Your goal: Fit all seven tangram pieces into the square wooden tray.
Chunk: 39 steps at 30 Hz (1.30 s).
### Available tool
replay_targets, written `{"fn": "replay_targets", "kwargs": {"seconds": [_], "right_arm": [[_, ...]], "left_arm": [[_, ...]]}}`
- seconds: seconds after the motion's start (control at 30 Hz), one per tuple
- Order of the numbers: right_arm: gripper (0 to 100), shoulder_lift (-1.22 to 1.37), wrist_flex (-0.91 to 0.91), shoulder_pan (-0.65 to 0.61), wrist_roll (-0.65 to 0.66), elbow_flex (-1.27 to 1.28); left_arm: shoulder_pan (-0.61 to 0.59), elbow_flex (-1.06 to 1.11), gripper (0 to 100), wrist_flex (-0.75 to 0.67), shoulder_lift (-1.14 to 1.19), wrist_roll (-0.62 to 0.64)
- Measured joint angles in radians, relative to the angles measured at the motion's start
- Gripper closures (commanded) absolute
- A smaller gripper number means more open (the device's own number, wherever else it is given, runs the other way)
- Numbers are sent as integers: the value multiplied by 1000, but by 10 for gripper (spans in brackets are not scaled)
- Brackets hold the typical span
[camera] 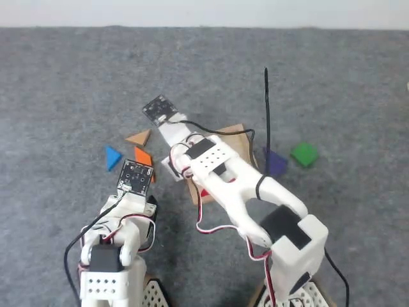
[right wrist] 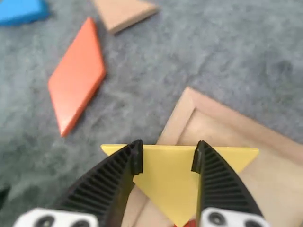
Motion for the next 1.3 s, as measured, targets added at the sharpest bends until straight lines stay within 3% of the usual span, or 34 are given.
{"fn": "replay_targets", "kwargs": {"seconds": [0.57,0.87,1.03,1.3], "right_arm": [[812,-275,124,8,358,247],[812,-281,100,201,376,249],[812,-325,94,187,299,249],[812,-336,94,48,269,249]], "left_arm": [[0,0,882,0,0,0],[0,0,882,0,0,0],[0,0,882,0,0,0],[0,0,882,0,0,0]]}}
